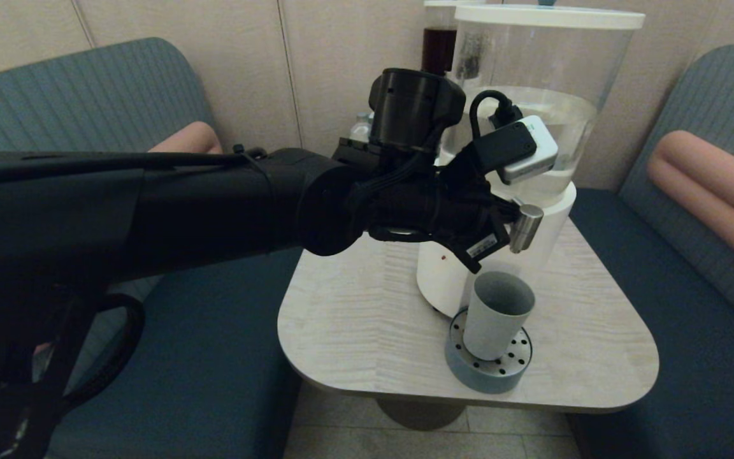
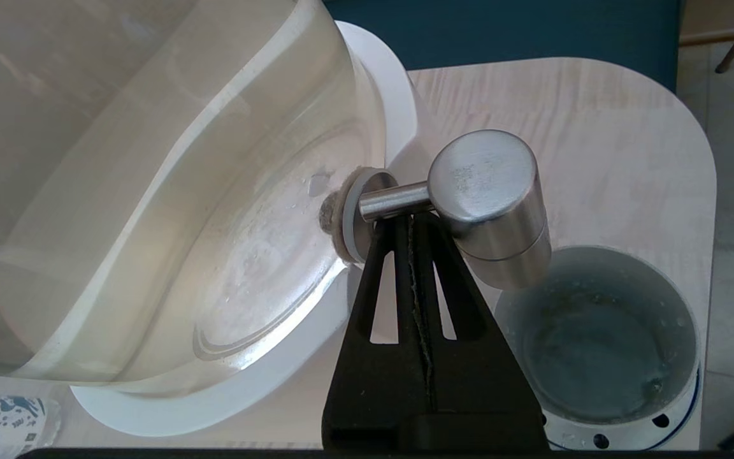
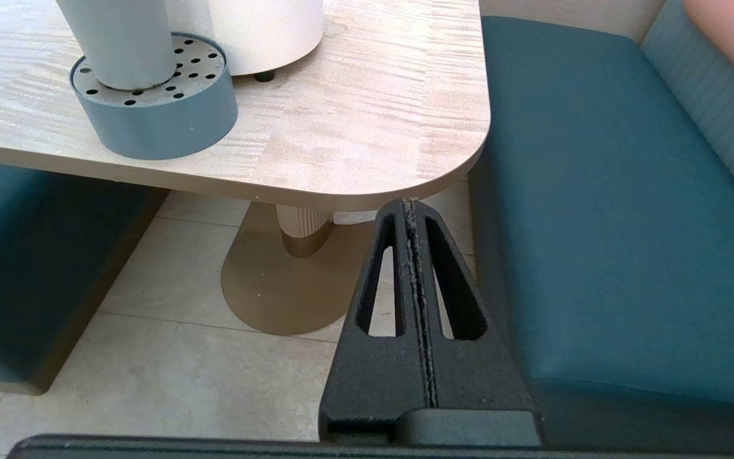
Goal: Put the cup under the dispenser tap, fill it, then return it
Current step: Turn off the faucet
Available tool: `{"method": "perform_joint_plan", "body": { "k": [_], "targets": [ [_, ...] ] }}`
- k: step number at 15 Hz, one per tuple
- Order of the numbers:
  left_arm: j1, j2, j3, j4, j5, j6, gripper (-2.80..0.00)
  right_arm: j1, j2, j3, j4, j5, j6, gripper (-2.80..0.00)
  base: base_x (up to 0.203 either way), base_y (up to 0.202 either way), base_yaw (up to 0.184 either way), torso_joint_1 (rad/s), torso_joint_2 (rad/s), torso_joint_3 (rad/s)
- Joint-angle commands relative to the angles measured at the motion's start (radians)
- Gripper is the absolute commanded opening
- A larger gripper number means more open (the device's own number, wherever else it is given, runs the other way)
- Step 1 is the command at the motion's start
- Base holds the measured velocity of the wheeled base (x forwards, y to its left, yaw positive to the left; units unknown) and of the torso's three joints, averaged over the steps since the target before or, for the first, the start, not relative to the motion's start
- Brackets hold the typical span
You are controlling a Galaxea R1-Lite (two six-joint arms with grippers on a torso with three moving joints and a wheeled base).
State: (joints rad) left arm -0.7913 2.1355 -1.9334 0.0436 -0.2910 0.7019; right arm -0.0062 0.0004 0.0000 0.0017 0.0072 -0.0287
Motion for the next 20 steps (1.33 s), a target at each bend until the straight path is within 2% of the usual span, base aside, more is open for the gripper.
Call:
{"method": "perform_joint_plan", "body": {
  "k": [1, 11, 20],
  "targets": [
    [0.0, 0.001, -0.001, -0.007, -0.007, 0.004, -2.8, 0.0, 0.0, 0.002, 0.0, 0.0, 0.0, -2.8, 0.0, 0.0, 0.0, 0.0, 0.0, 0.0],
    [-0.026, 0.011, 0.001, -0.098, -0.051, 0.004, -2.8, 0.0, 0.0, 0.002, 0.0, 0.0, 0.0, -2.8, 0.0, 0.0, 0.0, 0.0, 0.0, 0.0],
    [-0.025, -0.002, 0.053, -0.102, -0.053, 0.006, -2.8, 0.0, 0.001, 0.002, 0.0, 0.0, 0.0, -2.8, 0.0, 0.0, 0.0, 0.0, 0.0, 0.0]
  ]
}}
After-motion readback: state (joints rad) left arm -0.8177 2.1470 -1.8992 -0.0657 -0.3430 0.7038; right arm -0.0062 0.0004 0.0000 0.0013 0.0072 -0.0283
